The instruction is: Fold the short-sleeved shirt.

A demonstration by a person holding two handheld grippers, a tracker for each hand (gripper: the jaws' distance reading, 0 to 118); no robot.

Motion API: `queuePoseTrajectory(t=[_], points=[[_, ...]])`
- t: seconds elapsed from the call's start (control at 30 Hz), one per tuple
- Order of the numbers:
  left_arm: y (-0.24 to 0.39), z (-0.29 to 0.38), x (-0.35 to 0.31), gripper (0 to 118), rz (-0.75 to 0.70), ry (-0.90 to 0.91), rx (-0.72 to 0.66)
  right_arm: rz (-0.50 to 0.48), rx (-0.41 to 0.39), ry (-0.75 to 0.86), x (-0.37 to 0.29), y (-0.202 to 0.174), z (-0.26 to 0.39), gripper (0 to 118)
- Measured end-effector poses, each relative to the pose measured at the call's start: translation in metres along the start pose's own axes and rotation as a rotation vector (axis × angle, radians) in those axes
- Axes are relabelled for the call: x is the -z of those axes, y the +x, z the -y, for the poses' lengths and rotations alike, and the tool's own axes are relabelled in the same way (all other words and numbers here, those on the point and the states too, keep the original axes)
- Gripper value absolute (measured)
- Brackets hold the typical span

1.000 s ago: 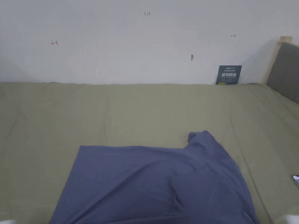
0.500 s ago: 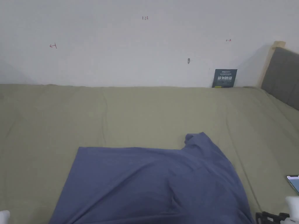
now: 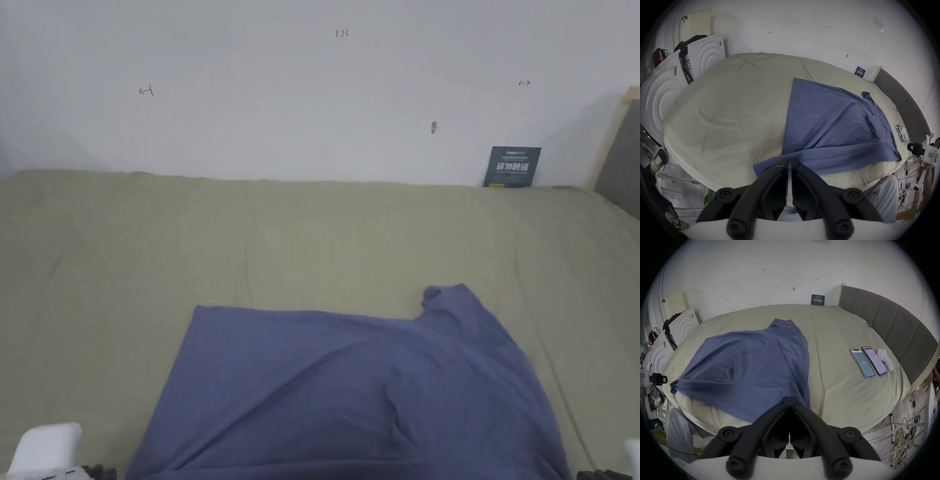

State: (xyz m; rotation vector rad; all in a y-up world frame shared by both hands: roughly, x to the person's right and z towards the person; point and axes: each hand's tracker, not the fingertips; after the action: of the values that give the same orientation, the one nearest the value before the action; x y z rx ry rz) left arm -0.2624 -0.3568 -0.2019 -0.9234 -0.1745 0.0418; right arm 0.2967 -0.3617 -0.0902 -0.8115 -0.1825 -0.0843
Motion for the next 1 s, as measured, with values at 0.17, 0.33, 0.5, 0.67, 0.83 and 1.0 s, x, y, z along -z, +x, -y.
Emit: queuePoseTrajectory(t=[0.17, 0.33, 0.5, 0.67, 0.83, 1.0], points=[[0.011, -0.027, 0.017, 4, 0.020, -0.001, 0.037, -0.007, 0.002, -0.004, 0.011, -0.002, -0.008, 0], [0.020, -0.082, 0.055, 4, 0.031, 0.014, 0.029, -0.010, -0.003, -0.017, 0.027, -0.004, -0.017, 0], [0.032, -0.150, 0.120, 4, 0.015, -0.006, 0.053, -0.022, 0.010, -0.045, 0.045, -0.005, -0.023, 0], [0.027, -0.214, 0.199, 78, -0.010, -0.050, 0.008, -0.007, 0.012, -0.081, 0.064, -0.002, -0.026, 0], [0.024, -0.269, 0.259, 116, -0.052, -0.072, 0.081, 0.007, 0.025, -0.096, 0.077, 0.003, -0.032, 0], [0.043, -0.266, 0.283, 117, -0.058, -0.136, 0.109, 0.024, 0.020, -0.103, 0.087, 0.008, -0.040, 0]])
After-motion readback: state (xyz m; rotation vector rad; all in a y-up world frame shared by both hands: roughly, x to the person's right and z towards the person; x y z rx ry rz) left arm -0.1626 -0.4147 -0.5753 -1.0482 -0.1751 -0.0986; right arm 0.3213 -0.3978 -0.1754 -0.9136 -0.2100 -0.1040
